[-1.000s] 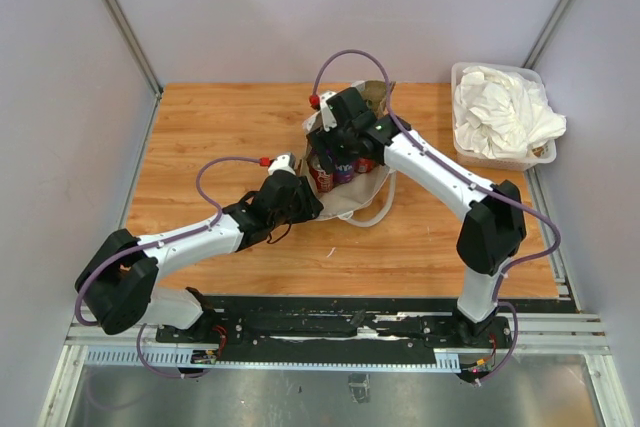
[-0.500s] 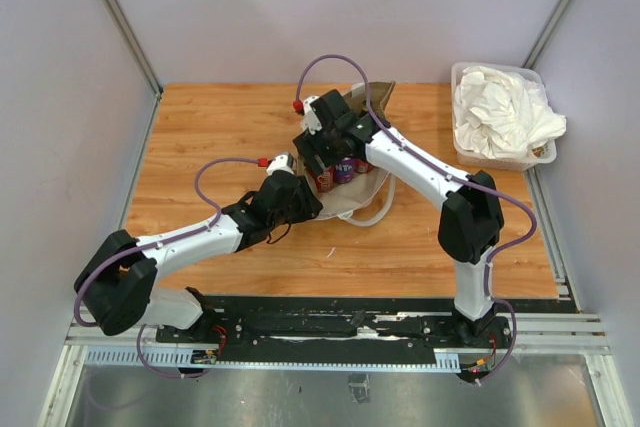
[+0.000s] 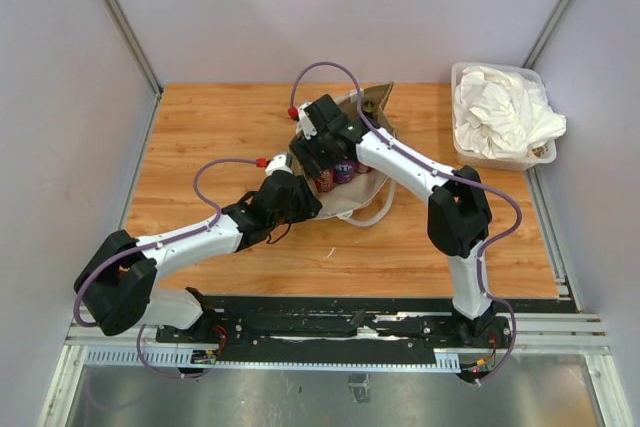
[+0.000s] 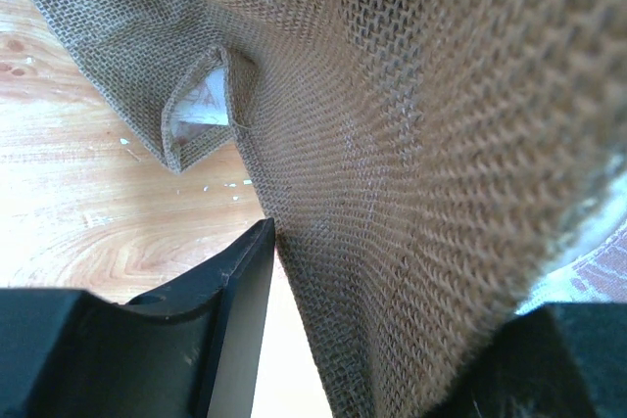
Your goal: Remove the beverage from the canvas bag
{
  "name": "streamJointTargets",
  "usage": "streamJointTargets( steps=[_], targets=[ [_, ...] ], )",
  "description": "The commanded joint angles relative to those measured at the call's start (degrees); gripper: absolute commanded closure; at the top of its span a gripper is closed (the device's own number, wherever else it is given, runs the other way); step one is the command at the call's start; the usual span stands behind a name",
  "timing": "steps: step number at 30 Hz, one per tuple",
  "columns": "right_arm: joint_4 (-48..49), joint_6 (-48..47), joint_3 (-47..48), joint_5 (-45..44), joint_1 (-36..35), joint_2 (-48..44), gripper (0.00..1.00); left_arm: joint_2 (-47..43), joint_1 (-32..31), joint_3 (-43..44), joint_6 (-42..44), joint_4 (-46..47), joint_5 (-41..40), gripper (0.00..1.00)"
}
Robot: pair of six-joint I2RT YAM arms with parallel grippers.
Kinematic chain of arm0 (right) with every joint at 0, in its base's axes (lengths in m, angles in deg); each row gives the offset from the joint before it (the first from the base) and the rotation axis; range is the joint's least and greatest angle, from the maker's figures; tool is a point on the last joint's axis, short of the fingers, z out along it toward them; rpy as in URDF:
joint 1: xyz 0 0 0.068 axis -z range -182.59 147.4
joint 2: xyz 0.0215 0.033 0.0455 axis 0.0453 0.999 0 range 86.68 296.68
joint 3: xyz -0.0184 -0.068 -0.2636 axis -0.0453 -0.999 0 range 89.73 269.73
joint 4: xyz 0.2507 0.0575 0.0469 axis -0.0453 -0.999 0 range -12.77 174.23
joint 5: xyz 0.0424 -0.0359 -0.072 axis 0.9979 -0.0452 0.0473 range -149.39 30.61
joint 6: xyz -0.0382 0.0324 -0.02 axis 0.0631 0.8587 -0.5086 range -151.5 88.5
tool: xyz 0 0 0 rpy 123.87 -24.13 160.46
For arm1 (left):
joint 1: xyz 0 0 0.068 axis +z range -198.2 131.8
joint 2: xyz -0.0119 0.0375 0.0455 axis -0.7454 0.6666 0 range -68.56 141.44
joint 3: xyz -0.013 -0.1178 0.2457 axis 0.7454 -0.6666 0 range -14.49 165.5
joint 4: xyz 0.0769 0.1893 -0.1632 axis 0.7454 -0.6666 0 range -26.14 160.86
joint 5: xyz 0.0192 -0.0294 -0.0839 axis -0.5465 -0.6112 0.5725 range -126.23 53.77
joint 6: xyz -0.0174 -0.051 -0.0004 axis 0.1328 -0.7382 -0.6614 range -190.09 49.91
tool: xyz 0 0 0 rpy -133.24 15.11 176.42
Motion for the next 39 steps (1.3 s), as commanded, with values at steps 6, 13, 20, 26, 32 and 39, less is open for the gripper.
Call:
streamJointTargets(
  steps=[6, 13, 20, 26, 32, 39],
  targets=[
    [-0.8, -0.7, -0.7, 1.3, -3.4, 3.4, 0.33, 1.4, -0.6, -1.1, 0.5, -4.2, 0.3, 0.54],
    [-0.9, 0.0, -1.5, 0.8, -4.4, 5.1, 0.27, 1.5, -0.7, -0.9, 0.4, -4.1, 0.4, 0.54],
    [-1.5, 0.3, -1.7, -0.2, -4.3, 7.1, 0.28, 1.4, -0.6, -0.8, 0.6, -4.3, 0.3, 0.54],
    [-1.8, 0.3, -1.9, -1.1, -4.3, 7.5, 0.73, 1.4, -0.6, -0.9, 0.5, -4.4, 0.2, 0.54],
    [-3.6, -1.0, -0.5, -2.2, -4.4, 5.9, 0.99, 1.7, -0.6, -0.6, 0.6, -4.3, 0.1, 0.54],
    [-3.5, -1.5, 3.4, -5.1, -4.3, -0.4, 0.99, 2.2, -0.6, -0.4, 0.7, -4.0, 0.3, 0.54]
  ],
)
